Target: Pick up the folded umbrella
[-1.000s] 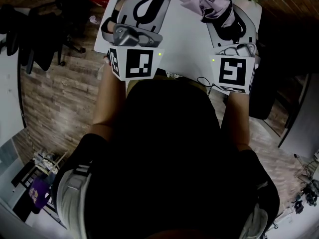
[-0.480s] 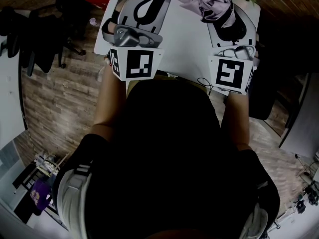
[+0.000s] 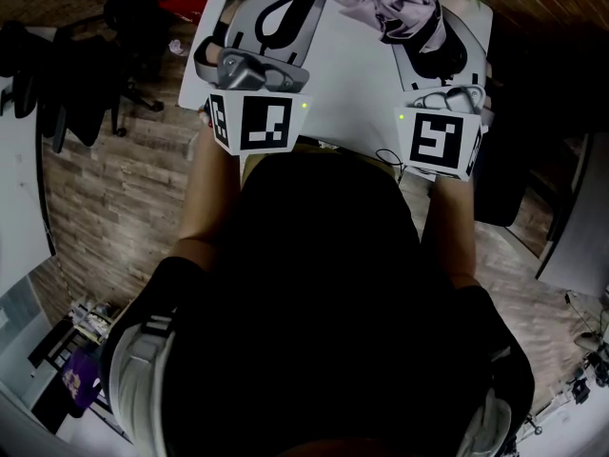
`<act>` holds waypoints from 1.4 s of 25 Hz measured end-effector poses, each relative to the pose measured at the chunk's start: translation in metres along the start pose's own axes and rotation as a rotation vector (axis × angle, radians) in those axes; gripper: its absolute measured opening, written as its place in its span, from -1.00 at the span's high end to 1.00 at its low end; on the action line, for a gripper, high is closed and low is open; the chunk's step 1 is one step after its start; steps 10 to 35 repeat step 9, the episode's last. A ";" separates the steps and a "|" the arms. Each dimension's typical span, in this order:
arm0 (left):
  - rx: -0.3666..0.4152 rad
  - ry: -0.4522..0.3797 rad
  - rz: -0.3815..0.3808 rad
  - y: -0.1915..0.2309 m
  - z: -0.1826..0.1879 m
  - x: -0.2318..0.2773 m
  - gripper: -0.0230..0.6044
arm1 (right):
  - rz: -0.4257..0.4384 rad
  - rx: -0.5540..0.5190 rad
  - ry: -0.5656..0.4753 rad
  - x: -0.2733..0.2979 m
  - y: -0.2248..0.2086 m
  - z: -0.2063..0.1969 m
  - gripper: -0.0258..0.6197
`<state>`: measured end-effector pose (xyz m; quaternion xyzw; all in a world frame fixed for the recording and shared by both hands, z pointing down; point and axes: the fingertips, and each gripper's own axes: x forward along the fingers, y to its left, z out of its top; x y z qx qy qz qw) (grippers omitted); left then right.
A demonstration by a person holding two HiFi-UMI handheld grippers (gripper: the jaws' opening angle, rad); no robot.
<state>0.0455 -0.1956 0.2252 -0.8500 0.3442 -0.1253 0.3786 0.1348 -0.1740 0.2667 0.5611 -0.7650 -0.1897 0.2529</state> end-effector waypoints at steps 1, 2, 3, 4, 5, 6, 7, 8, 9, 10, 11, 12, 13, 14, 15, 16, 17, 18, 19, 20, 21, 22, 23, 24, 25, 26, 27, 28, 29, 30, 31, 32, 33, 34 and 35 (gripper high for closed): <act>-0.001 0.000 -0.002 0.000 0.000 0.000 0.89 | 0.001 -0.001 0.001 0.000 0.000 0.001 0.17; -0.002 0.000 -0.004 0.000 0.000 0.001 0.89 | 0.001 -0.003 0.003 0.000 0.000 0.001 0.17; -0.003 0.000 -0.005 0.001 -0.001 0.000 0.89 | 0.000 -0.003 0.004 0.001 0.001 0.002 0.17; -0.005 0.000 -0.005 0.001 -0.001 0.000 0.89 | -0.001 -0.003 0.005 0.001 0.001 0.002 0.17; -0.006 0.000 -0.004 0.001 -0.001 0.000 0.89 | -0.002 -0.004 0.006 0.001 0.000 0.002 0.17; -0.008 -0.001 -0.003 0.002 -0.002 0.000 0.89 | -0.003 -0.004 0.007 0.001 0.000 0.002 0.17; -0.009 -0.001 -0.001 0.002 -0.002 0.000 0.89 | -0.004 -0.004 0.007 0.001 -0.001 0.002 0.17; -0.009 -0.001 0.000 0.001 -0.002 0.000 0.89 | -0.006 -0.005 0.008 0.001 -0.002 0.002 0.17; -0.010 -0.001 0.002 0.001 -0.002 0.000 0.89 | -0.007 -0.005 0.008 0.001 -0.002 0.001 0.17; -0.010 -0.001 0.002 0.001 -0.002 0.000 0.89 | -0.007 -0.005 0.008 0.001 -0.002 0.001 0.17; -0.010 -0.001 0.002 0.001 -0.002 0.000 0.89 | -0.007 -0.005 0.008 0.001 -0.002 0.001 0.17; -0.010 -0.001 0.002 0.001 -0.002 0.000 0.89 | -0.007 -0.005 0.008 0.001 -0.002 0.001 0.17; -0.010 -0.001 0.002 0.001 -0.002 0.000 0.89 | -0.007 -0.005 0.008 0.001 -0.002 0.001 0.17; -0.010 -0.001 0.002 0.001 -0.002 0.000 0.89 | -0.007 -0.005 0.008 0.001 -0.002 0.001 0.17; -0.010 -0.001 0.002 0.001 -0.002 0.000 0.89 | -0.007 -0.005 0.008 0.001 -0.002 0.001 0.17; -0.010 -0.001 0.002 0.001 -0.002 0.000 0.89 | -0.007 -0.005 0.008 0.001 -0.002 0.001 0.17; -0.010 -0.001 0.002 0.001 -0.002 0.000 0.89 | -0.007 -0.005 0.008 0.001 -0.002 0.001 0.17; -0.010 -0.001 0.002 0.001 -0.002 0.000 0.89 | -0.007 -0.005 0.008 0.001 -0.002 0.001 0.17; -0.010 -0.001 0.002 0.001 -0.002 0.000 0.89 | -0.007 -0.005 0.008 0.001 -0.002 0.001 0.17; -0.010 -0.001 0.002 0.001 -0.002 0.000 0.89 | -0.007 -0.005 0.008 0.001 -0.002 0.001 0.17; -0.010 -0.001 0.002 0.001 -0.002 0.000 0.89 | -0.007 -0.005 0.008 0.001 -0.002 0.001 0.17; -0.010 -0.001 0.002 0.001 -0.002 0.000 0.89 | -0.007 -0.005 0.008 0.001 -0.002 0.001 0.17; -0.010 -0.001 0.002 0.001 -0.002 0.000 0.89 | -0.007 -0.005 0.008 0.001 -0.002 0.001 0.17; -0.010 -0.001 0.002 0.001 -0.002 0.000 0.89 | -0.007 -0.005 0.008 0.001 -0.002 0.001 0.17; -0.010 -0.001 0.002 0.001 -0.002 0.000 0.89 | -0.007 -0.005 0.008 0.001 -0.002 0.001 0.17; -0.010 -0.001 0.002 0.001 -0.002 0.000 0.89 | -0.007 -0.005 0.008 0.001 -0.002 0.001 0.17; -0.010 -0.001 0.002 0.001 -0.002 0.000 0.89 | -0.007 -0.005 0.008 0.001 -0.002 0.001 0.17; -0.010 -0.001 0.002 0.001 -0.002 0.000 0.89 | -0.007 -0.005 0.008 0.001 -0.002 0.001 0.17; -0.010 -0.001 0.002 0.001 -0.002 0.000 0.89 | -0.007 -0.005 0.008 0.001 -0.002 0.001 0.17; -0.010 -0.001 0.002 0.001 -0.002 0.000 0.89 | -0.007 -0.005 0.008 0.001 -0.002 0.001 0.17; -0.010 -0.001 0.002 0.001 -0.002 0.000 0.89 | -0.007 -0.005 0.008 0.001 -0.002 0.001 0.17; -0.010 -0.001 0.002 0.001 -0.002 0.000 0.89 | -0.007 -0.005 0.008 0.001 -0.002 0.001 0.17; -0.010 -0.001 0.002 0.001 -0.002 0.000 0.89 | -0.007 -0.005 0.008 0.001 -0.002 0.001 0.17; -0.010 -0.001 0.002 0.001 -0.002 0.000 0.89 | -0.007 -0.005 0.008 0.001 -0.002 0.001 0.17; -0.010 -0.001 0.002 0.001 -0.002 0.000 0.89 | -0.007 -0.005 0.008 0.001 -0.002 0.001 0.17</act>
